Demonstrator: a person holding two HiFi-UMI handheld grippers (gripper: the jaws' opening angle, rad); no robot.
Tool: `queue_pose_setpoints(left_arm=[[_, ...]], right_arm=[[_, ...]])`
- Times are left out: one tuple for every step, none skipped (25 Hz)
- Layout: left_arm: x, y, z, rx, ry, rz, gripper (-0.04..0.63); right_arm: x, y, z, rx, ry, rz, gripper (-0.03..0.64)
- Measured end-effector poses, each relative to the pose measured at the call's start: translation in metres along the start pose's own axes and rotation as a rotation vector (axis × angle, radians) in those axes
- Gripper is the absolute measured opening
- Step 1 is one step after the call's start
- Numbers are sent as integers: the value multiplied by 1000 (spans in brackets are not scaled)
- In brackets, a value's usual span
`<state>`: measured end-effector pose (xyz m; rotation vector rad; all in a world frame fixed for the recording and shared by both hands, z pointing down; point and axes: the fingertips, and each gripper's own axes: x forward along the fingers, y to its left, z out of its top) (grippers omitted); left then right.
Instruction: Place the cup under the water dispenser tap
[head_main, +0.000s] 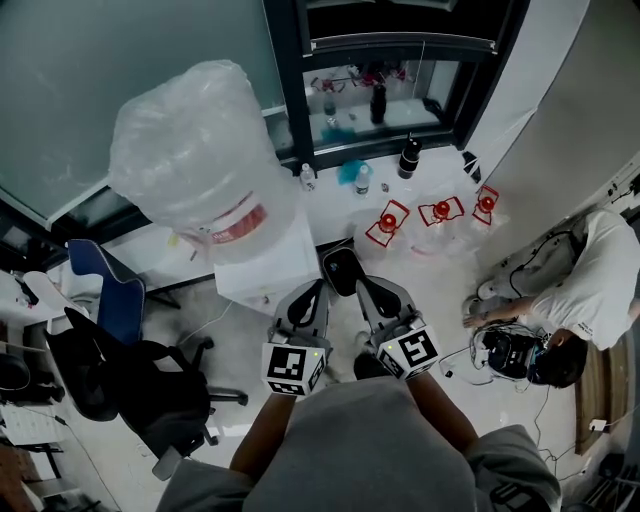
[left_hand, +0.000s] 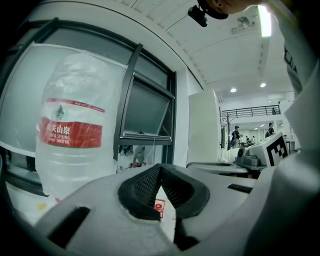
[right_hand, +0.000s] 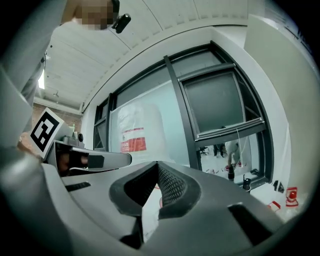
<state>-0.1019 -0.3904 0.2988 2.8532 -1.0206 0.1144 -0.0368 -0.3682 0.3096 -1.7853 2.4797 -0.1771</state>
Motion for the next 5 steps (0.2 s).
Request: queue_pose_setpoints(left_arm=[[-3, -3, 1, 1, 0, -2, 10], [-7, -7, 3, 2, 2, -3, 11], [-10, -10, 6, 4, 3, -3, 9], [-13, -14, 8, 5, 5, -2, 11], [-16, -17, 10, 7, 7, -1, 10]], right_arm=[[-3, 2, 3, -2, -4, 0, 9], [-7, 4, 6, -2, -9, 0, 9], [-10, 6, 9, -3, -12, 1, 9], [-13, 8, 13, -4, -14, 3, 9], [-17, 10, 16, -6, -16, 6, 9]])
